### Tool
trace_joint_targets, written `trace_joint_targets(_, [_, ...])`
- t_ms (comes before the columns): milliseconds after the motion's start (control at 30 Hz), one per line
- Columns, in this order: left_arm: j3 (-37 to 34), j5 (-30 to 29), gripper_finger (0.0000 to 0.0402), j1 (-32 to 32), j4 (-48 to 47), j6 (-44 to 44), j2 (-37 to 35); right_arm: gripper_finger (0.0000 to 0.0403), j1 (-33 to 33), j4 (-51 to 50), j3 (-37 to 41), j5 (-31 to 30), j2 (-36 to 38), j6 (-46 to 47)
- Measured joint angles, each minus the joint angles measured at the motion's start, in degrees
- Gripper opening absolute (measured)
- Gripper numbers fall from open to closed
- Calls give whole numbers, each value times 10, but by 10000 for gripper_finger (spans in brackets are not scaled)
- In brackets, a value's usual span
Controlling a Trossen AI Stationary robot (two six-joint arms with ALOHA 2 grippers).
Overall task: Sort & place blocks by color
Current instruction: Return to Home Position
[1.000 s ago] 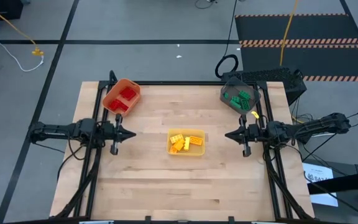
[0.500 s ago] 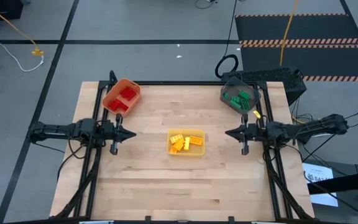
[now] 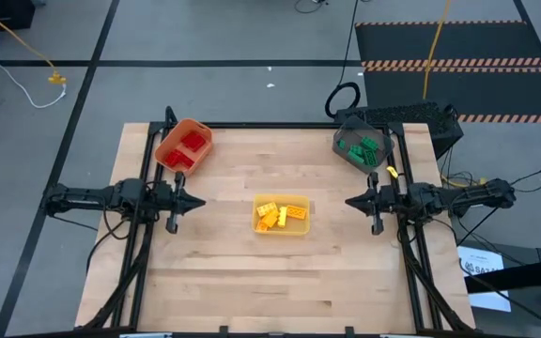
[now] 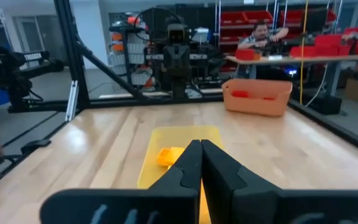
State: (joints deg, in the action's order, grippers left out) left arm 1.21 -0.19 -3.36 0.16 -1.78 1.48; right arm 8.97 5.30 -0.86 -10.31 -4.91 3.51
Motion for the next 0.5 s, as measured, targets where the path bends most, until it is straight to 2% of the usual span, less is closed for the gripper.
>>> trace_joint_targets(333, [0,0,6,0,4,0,0,0,0,-19,0,0,16,14])
trace_joint_targets(500, [0,0,6,0,4,0,0,0,0,-20,0,1,15,-10])
